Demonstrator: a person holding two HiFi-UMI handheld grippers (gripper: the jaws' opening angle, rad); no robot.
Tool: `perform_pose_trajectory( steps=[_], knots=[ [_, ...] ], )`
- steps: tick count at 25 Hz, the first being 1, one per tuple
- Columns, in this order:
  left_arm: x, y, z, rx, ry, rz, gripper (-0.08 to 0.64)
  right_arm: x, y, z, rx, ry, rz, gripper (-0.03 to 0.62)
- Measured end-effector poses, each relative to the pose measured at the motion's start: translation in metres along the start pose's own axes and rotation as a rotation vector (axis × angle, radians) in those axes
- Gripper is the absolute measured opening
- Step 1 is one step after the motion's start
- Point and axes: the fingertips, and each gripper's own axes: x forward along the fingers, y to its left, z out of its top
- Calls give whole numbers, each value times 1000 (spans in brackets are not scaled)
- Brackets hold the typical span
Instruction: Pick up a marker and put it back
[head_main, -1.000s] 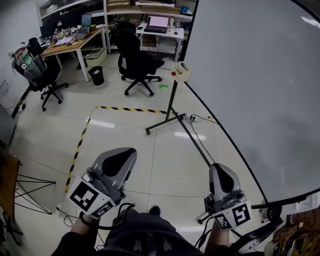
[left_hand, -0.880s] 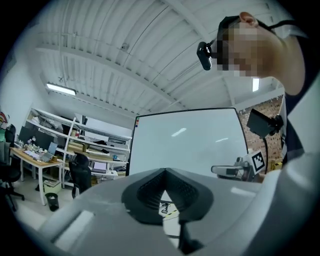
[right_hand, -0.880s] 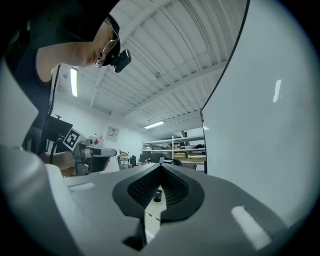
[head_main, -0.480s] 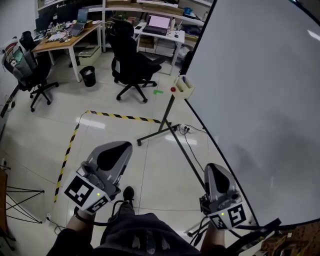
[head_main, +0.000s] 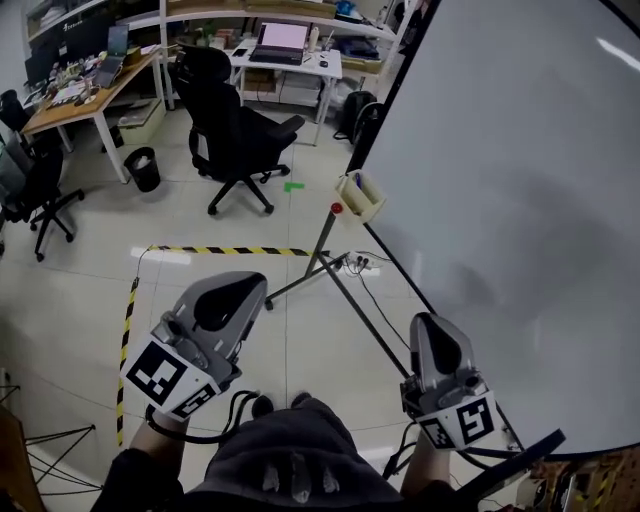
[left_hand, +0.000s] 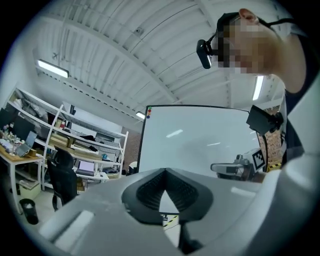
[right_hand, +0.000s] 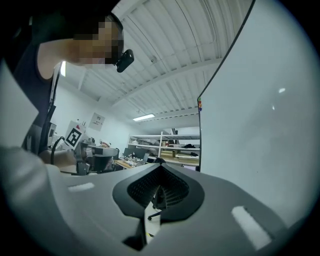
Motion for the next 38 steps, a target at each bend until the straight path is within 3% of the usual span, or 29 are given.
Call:
perform_pose_trajectory(
  steps=[7, 11, 17, 24, 27, 35, 38],
  knots=[
    [63, 47, -15, 18, 35, -5, 6, 58, -55, -29, 9, 17, -3, 2],
    [109, 69, -18, 41, 63, 2, 6, 97, -89, -45, 42, 24, 46, 2],
    [172, 102, -25, 22, 62, 54, 6, 151, -125, -66, 9, 58, 155, 2],
    [204, 140, -49, -5, 102, 66, 6, 198, -143, -82, -12, 100, 179, 2],
    [217, 158, -50, -28, 87, 43, 6, 220, -144, -83, -8, 108, 168, 2],
    [246, 188, -59, -48, 117, -106, 6, 245, -140, -102, -60, 162, 92, 6],
    [253, 193, -65, -58, 132, -138, 6, 246, -137, -115, -78, 198, 83, 69]
  ],
)
